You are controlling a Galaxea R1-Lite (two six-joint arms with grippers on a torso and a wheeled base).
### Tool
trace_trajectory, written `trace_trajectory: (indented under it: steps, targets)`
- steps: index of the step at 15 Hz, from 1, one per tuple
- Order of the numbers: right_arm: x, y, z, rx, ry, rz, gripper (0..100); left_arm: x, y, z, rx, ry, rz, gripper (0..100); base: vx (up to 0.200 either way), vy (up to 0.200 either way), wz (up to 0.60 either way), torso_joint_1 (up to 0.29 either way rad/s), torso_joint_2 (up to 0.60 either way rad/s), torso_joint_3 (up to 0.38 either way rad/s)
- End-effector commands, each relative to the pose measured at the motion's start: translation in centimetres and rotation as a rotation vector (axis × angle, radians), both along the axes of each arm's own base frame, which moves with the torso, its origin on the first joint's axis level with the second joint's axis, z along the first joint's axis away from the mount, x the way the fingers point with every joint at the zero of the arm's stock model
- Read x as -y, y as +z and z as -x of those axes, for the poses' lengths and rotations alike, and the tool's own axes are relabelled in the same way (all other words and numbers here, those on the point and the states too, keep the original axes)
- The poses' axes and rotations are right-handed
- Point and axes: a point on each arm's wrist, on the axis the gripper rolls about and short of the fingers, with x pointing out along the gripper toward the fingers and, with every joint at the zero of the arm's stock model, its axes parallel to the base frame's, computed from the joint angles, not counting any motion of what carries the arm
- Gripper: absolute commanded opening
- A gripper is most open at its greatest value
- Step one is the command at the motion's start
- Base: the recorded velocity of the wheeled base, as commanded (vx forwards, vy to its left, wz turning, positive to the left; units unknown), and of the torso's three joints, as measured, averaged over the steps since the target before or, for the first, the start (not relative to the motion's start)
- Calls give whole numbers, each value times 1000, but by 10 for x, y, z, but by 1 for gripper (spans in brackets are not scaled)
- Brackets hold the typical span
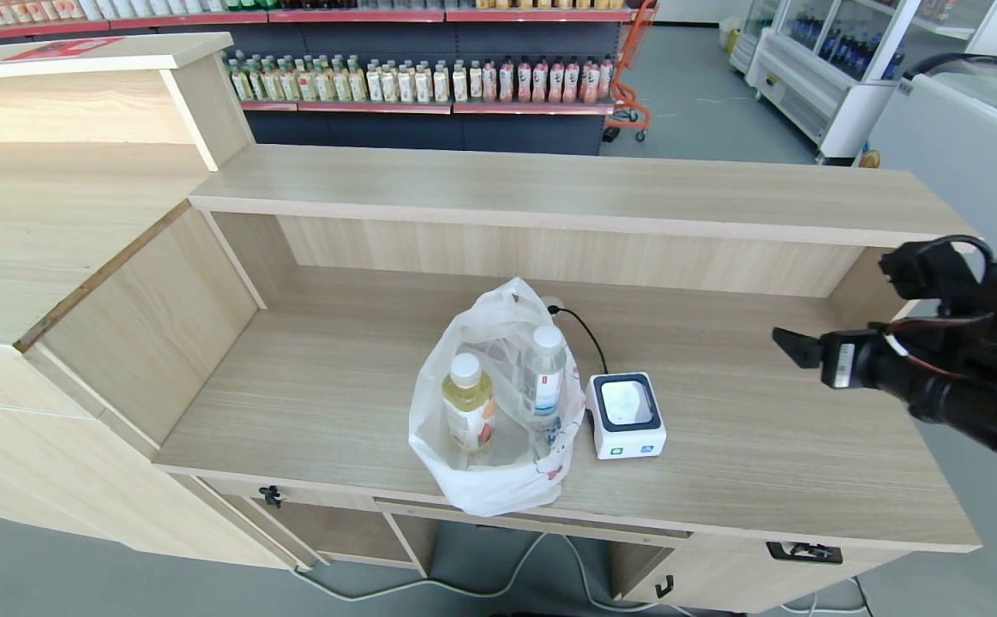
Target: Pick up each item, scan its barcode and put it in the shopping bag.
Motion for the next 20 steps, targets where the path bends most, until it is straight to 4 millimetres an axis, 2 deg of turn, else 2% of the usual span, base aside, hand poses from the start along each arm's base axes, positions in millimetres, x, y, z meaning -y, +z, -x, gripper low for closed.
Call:
trace_trajectory:
  steps: [1,5,9,11,14,20]
  targets:
    - [22,0,86,47,-94,10,100,0,0,0,-2,0,1,100,0,0,0,0,0,0]
    - [23,-49,187,72,-58,7,100,0,0,0,0,0,1,100,0,0,0,0,0,0]
    - [25,-74,243,85,-27,-56,100,0,0,0,-2,0,1,100,0,0,0,0,0,0]
    - [27,-88,260,100,-29,-54,100,0,0,0,-2,0,1,100,0,0,0,0,0,0]
    - [26,-105,274,97,-50,-57,100,0,0,0,0,0,1,100,0,0,0,0,0,0]
    - [26,-107,280,151,-50,-59,100,0,0,0,-2,0,1,100,0,0,0,0,0,0]
